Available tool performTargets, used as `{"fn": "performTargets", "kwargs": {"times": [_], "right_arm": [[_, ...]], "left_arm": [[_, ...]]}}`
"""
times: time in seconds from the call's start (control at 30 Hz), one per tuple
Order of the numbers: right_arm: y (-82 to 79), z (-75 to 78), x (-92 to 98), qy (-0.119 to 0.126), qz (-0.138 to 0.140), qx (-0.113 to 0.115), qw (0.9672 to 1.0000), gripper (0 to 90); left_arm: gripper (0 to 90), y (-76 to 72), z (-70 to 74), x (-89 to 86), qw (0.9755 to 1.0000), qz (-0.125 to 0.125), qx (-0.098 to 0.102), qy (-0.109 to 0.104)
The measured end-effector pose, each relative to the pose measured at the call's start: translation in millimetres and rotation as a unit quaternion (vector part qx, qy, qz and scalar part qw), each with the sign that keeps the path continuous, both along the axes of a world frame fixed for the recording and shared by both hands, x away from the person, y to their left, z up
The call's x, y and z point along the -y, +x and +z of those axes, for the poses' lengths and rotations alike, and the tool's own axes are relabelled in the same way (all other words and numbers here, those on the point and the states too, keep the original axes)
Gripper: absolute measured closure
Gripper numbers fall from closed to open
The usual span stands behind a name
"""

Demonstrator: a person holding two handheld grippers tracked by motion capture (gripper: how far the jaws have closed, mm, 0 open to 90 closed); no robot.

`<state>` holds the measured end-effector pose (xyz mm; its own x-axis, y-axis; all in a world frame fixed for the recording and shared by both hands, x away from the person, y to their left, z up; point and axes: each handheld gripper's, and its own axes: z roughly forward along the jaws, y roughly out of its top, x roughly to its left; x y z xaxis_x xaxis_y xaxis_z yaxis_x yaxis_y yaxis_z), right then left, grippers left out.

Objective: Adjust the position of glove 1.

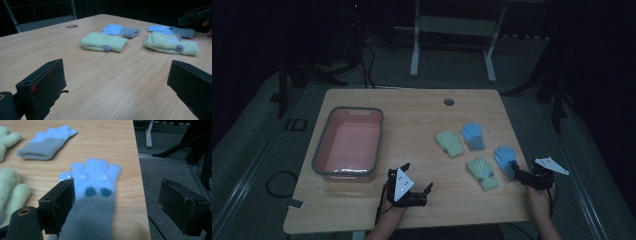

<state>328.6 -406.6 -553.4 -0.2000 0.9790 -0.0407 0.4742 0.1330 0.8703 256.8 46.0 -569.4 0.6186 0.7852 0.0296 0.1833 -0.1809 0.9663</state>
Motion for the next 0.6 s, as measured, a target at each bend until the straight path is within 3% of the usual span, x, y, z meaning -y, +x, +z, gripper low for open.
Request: {"fn": "performTargets", "kwargs": {"times": [0.17, 0.27, 0.47, 0.6], "right_arm": [[3.9, -0.6, -0.3, -0.001, 0.002, -0.024, 0.9997, 15.4], [4.2, -0.7, -0.4, -0.002, 0.003, -0.026, 0.9997, 15.4], [9.0, -2.4, -3.2, -0.023, 0.001, -0.063, 0.9977, 14.8], [8.5, -0.3, -6.0, -0.032, 0.018, -0.062, 0.9974, 12.9]], "left_arm": [[1.9, -0.2, 0.0, -0.2, 1.0000, 0.000, 0.001, 0.000], [1.9, -0.3, 0.1, 0.4, 1.0000, -0.001, 0.000, 0.003], [1.9, -1.3, 0.3, 2.9, 0.9998, -0.005, 0.006, 0.017], [1.9, -1.8, 0.2, 3.6, 0.9998, -0.007, 0.006, 0.017]]}}
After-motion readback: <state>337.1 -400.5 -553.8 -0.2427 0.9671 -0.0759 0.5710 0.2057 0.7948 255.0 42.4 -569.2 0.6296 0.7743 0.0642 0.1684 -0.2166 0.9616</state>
